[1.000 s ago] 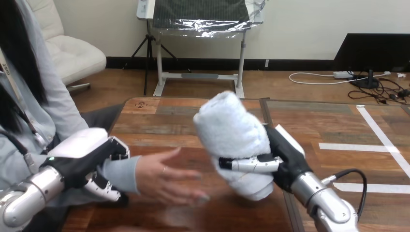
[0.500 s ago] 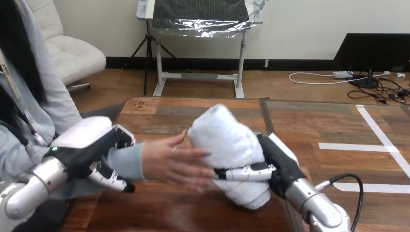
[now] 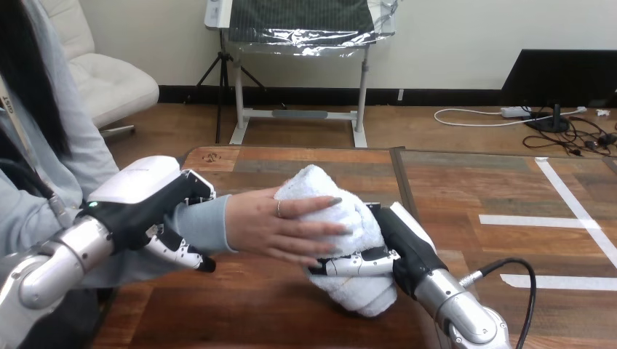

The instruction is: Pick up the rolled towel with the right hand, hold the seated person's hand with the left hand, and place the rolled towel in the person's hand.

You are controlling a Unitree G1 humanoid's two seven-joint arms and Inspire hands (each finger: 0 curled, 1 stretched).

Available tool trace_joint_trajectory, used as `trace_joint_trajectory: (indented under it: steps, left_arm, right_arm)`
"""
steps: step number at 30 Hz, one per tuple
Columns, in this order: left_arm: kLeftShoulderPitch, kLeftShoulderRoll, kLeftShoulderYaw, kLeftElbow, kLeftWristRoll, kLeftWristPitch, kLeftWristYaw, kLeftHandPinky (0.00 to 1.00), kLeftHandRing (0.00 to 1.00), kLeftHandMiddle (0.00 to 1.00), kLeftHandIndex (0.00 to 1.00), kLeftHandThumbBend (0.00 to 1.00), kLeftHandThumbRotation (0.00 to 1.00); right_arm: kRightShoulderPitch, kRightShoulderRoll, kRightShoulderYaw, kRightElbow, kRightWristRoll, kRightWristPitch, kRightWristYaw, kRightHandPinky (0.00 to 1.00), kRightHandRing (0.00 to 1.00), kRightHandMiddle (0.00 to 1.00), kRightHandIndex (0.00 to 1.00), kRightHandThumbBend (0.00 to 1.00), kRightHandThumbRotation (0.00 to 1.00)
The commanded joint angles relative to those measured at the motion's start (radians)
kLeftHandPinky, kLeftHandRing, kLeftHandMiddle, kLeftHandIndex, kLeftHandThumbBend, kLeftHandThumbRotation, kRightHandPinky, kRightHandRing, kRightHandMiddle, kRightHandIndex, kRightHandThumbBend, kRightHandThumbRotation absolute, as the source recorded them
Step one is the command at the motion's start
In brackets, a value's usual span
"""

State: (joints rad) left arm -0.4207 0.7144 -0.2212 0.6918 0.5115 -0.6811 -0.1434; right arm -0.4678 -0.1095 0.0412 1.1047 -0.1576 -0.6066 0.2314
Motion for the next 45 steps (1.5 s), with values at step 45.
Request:
trace_joint_trajectory:
  steps: [45]
  left_arm:
    - [-0.221,-0.138,0.007,-0.049,-0.029,0.006,0.019,0.21,0.27,0.34,0.36,0.79,0.00]
  right_arm:
    - [-0.138,0.099,0.075,-0.036,-0.054,-0.076,-0.081,0.22,0.28,0.38,0.45,0.82,0.00]
